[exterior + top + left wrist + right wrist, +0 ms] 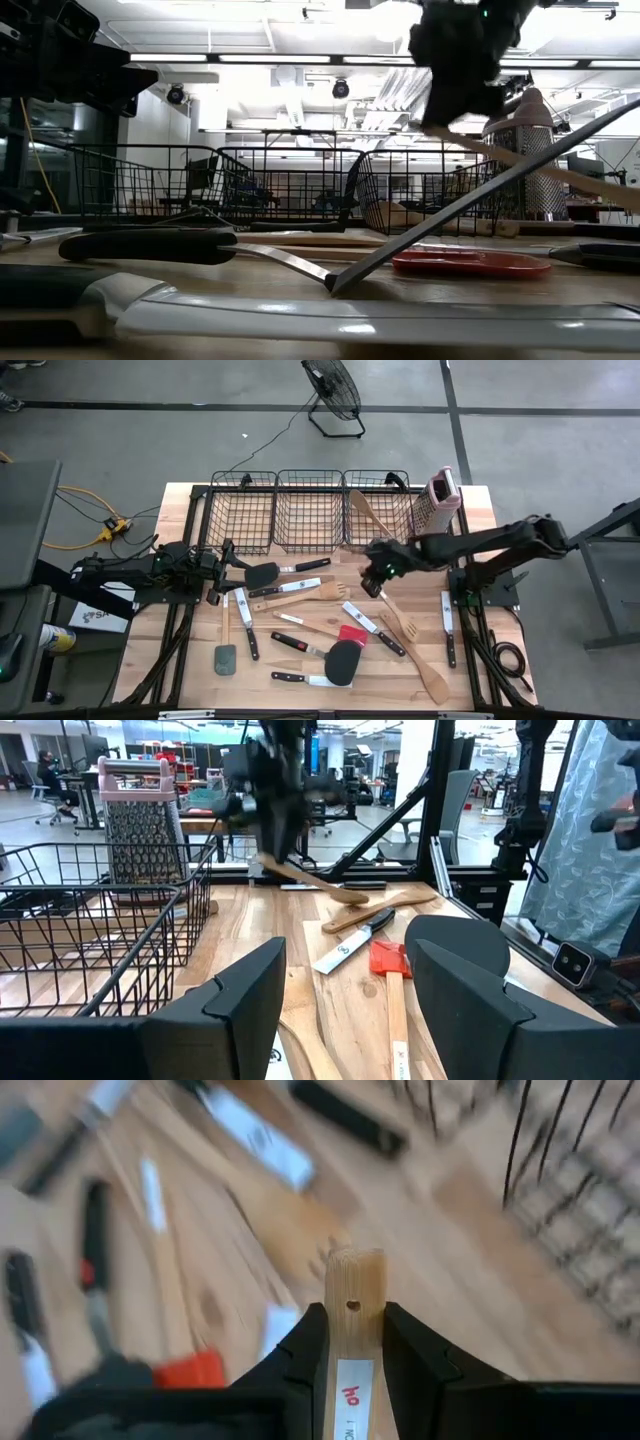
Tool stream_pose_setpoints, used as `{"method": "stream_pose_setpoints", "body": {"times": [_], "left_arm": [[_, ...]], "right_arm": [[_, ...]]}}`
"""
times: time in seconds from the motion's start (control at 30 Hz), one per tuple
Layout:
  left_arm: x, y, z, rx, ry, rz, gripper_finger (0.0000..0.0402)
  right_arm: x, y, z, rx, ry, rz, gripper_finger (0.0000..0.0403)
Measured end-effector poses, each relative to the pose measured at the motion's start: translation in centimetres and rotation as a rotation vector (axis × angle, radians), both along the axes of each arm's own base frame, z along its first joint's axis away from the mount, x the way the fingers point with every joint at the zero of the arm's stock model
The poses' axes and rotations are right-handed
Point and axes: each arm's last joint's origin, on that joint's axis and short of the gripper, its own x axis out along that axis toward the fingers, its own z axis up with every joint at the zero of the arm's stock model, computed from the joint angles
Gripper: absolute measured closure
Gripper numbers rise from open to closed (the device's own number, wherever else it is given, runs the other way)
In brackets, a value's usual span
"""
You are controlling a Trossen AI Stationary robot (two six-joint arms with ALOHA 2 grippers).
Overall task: Pick & Place Kitchen Items
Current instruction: Put the brown serving spoon into the right black wire basket
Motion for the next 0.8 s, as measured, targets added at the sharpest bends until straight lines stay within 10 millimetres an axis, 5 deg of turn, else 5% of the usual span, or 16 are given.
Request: {"method": "stream_pose_setpoints", "body": {"times": [0.47,0.8], "left_arm": [[0.0,0.0,0.0,0.000,0.000,0.000,0.0190],[0.0,0.0,0.0,0.000,0.000,0.000,0.0190]], "right_arm": [[-1.8,-2.2,8.0,-0.258,-0.546,0.062,0.0340],[-3.4,-3.8,11.5,-0.458,-0.759,0.038,0.0340]]}}
